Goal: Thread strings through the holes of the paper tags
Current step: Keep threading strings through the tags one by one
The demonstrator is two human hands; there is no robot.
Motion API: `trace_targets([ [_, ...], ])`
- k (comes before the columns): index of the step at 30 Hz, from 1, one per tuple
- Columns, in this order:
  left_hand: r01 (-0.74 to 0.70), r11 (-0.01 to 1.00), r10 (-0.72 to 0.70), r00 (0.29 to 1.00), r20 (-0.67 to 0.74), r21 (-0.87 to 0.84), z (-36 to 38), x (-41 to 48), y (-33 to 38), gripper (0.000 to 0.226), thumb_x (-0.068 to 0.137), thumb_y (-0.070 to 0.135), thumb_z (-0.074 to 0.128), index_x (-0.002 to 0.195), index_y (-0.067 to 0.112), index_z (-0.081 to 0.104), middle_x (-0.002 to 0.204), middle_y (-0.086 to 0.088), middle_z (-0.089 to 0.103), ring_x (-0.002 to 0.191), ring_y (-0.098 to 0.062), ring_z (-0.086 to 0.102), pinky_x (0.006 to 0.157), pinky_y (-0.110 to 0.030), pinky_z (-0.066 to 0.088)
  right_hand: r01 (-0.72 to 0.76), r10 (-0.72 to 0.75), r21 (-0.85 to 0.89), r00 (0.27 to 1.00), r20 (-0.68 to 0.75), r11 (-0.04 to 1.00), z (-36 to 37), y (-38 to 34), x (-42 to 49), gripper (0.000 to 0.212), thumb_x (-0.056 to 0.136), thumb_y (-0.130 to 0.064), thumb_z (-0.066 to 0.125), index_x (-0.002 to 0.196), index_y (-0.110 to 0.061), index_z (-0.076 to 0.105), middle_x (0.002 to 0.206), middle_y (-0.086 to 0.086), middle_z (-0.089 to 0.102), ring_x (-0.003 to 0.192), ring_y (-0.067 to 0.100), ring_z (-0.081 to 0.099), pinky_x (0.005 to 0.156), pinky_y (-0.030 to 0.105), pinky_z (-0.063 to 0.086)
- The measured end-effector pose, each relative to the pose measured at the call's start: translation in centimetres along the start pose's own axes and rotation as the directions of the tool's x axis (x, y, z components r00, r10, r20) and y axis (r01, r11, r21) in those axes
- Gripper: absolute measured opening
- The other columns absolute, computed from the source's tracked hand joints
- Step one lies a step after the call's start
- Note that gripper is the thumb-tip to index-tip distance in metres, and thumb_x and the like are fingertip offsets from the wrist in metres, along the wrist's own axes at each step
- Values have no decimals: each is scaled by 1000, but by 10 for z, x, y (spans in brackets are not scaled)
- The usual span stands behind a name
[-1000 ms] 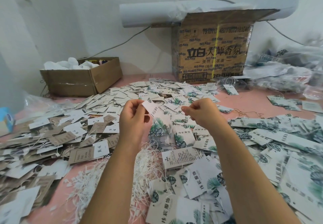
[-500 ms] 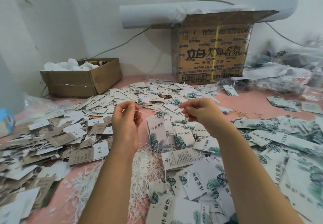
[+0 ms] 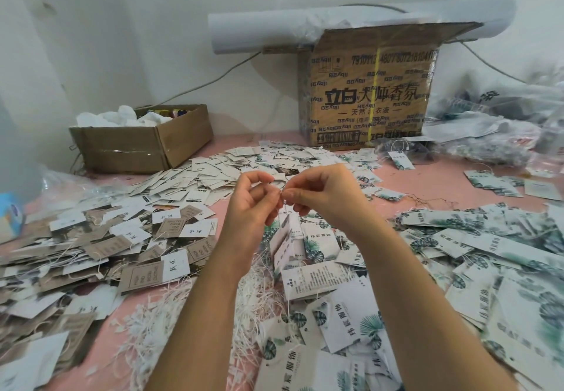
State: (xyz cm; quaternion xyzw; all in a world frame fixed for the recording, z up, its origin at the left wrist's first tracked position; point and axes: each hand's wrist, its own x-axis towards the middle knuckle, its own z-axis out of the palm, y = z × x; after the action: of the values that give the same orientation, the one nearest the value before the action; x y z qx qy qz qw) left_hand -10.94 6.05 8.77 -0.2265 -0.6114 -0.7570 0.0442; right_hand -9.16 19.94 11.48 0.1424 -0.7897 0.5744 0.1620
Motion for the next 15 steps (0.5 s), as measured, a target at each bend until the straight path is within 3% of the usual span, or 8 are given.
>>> trace_targets([
  [3,-1,1000,1,1000,7,-9,0,0,1,18,93,-1,48,95,17,49,58,8,56,52,-3,45,49,-14,37,-2,2,-61,1000,0,998,0,-2,0,5,78,-2,70,83,0,70,61,5,62,49,5,55,55,20,51],
  [7,-9,1000,9,1000,22,-9,0,0,1,19,92,-1,49,95,18,48,58,8,58,53,-2,47,49,-15,37,26,-26,-93,1000,1,995,-2,-4,0,10,79,-2,70,78,-11,72,65,12,65,55,12,54,60,28,51],
  [10,-15,1000,16,1000,23,-10,-1,0,0,19,91,0,50,95,19,48,59,8,58,54,-4,44,50,-16,36,52,-51,-87,999,15,995,-1,-5,-1,20,79,-1,69,71,-19,69,61,1,64,55,10,51,55,22,47],
  [15,-61,998,61,998,7,-2,-1,0,-1,20,84,9,59,97,19,49,62,7,62,52,-2,48,52,-13,40,15,-13,-53,999,43,998,0,-4,0,22,83,1,64,70,-17,63,57,-9,60,49,1,49,53,16,45],
])
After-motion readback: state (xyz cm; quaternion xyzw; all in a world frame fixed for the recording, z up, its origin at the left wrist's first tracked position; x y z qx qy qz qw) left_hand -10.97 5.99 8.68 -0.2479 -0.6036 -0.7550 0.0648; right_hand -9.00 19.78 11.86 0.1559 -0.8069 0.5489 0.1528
